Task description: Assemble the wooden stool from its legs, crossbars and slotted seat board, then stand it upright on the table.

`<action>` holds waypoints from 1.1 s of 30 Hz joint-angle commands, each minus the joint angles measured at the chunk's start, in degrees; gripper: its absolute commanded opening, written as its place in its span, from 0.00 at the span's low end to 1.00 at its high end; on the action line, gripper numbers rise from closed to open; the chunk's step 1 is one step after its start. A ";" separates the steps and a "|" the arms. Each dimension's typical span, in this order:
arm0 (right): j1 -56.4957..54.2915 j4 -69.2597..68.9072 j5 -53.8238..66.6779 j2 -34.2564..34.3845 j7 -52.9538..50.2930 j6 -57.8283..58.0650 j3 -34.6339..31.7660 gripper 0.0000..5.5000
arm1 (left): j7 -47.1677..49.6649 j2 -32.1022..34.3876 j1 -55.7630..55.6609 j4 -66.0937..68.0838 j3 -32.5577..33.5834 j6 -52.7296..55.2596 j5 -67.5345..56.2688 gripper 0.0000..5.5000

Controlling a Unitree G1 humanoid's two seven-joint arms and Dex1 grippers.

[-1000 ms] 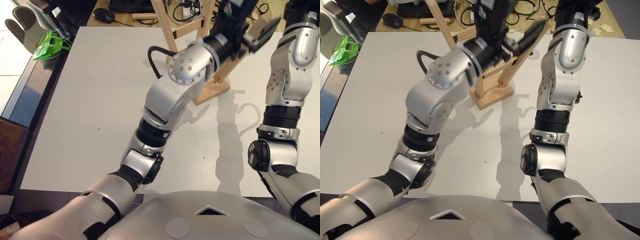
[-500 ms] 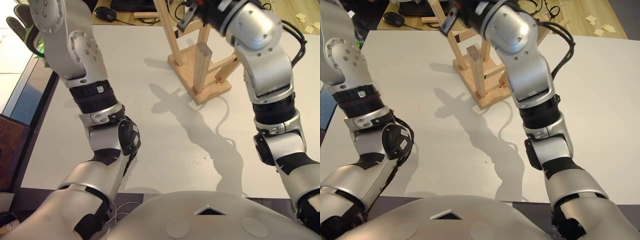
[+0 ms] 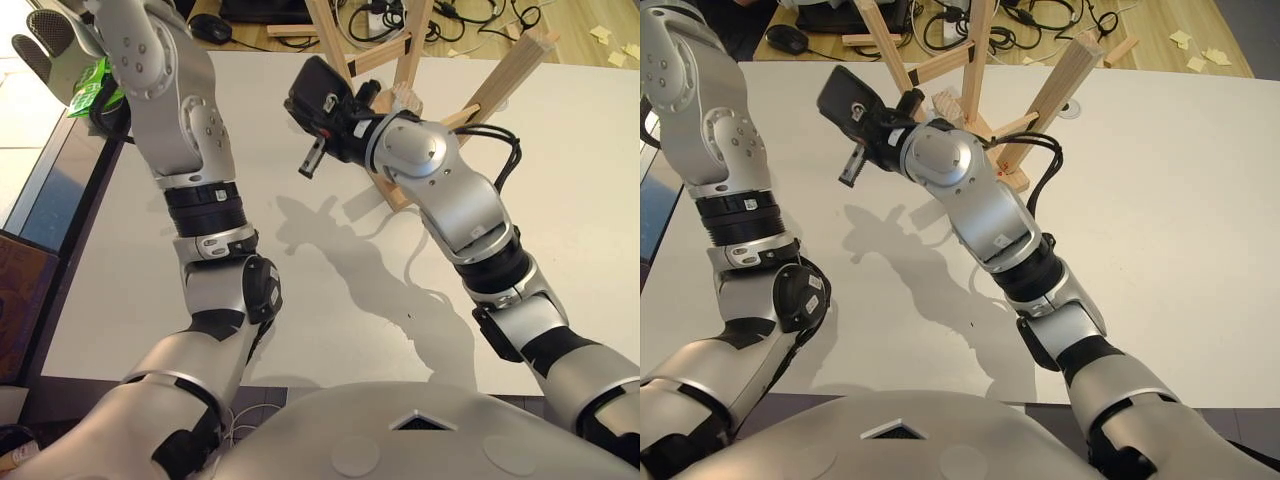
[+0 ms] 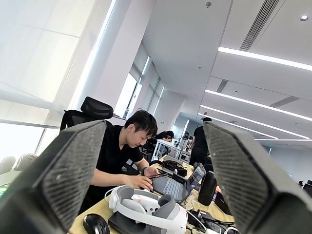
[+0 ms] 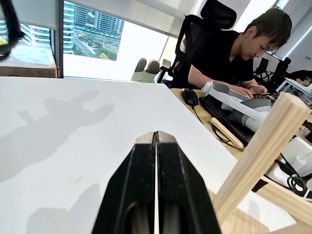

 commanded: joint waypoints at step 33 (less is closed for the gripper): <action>19.83 -11.81 -7.60 -26.61 4.06 -2.43 -13.70 0.01 | -4.34 -5.85 21.06 -4.90 -10.42 2.29 2.24 0.68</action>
